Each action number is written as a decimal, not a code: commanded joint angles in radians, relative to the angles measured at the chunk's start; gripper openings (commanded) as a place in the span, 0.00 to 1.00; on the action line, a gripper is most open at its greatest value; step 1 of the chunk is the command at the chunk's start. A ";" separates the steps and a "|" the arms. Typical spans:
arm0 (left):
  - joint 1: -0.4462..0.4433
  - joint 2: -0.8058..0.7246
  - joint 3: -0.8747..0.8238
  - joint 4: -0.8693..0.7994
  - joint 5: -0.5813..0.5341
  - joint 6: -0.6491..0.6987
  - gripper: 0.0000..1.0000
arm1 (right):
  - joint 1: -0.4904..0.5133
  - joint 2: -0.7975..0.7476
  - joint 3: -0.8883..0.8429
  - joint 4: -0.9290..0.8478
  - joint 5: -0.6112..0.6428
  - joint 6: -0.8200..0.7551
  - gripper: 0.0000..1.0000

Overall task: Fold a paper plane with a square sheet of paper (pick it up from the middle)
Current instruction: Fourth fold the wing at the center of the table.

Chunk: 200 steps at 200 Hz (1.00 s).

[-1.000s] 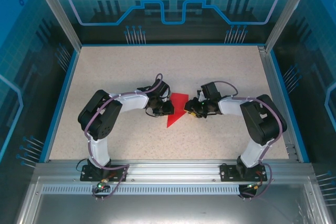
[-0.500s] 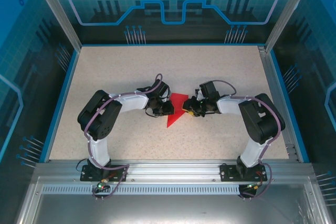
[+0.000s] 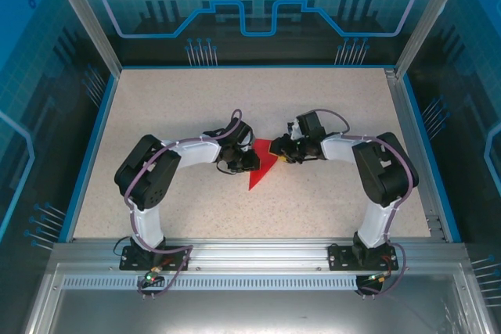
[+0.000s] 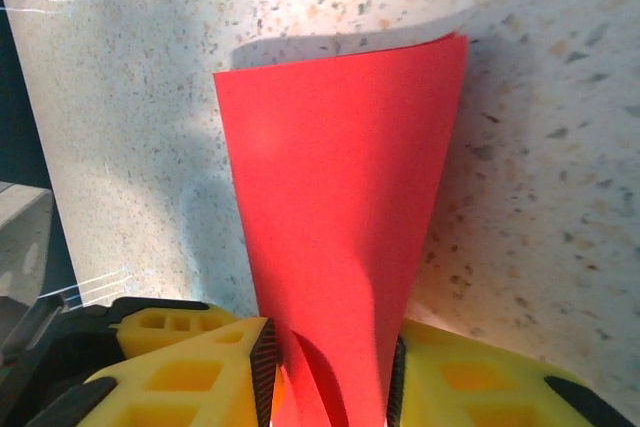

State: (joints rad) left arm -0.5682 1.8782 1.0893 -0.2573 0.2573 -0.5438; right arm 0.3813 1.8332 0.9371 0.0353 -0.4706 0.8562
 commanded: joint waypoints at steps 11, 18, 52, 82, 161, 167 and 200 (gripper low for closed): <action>0.006 -0.034 -0.015 -0.017 -0.016 -0.005 0.22 | -0.016 -0.035 0.031 -0.107 0.005 -0.055 0.35; 0.006 -0.034 -0.019 -0.017 -0.016 -0.004 0.22 | -0.015 -0.053 0.028 -0.118 0.013 -0.058 0.35; 0.005 -0.022 -0.019 -0.018 -0.015 -0.004 0.22 | -0.008 -0.069 0.027 -0.174 0.004 -0.060 0.34; 0.006 -0.011 -0.011 -0.022 -0.010 -0.004 0.21 | 0.009 -0.067 0.017 -0.169 0.017 -0.055 0.35; 0.005 -0.006 -0.020 -0.017 0.002 -0.004 0.22 | 0.071 -0.089 0.098 -0.356 0.169 -0.114 0.33; 0.006 -0.005 -0.020 -0.017 0.002 -0.004 0.21 | 0.074 -0.090 0.105 -0.372 0.181 -0.115 0.33; 0.005 -0.007 -0.020 -0.019 0.002 -0.004 0.21 | 0.095 -0.088 0.150 -0.441 0.232 -0.135 0.34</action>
State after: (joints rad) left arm -0.5682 1.8748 1.0893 -0.2573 0.2573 -0.5442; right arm 0.4545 1.7744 1.0443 -0.3080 -0.2981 0.7563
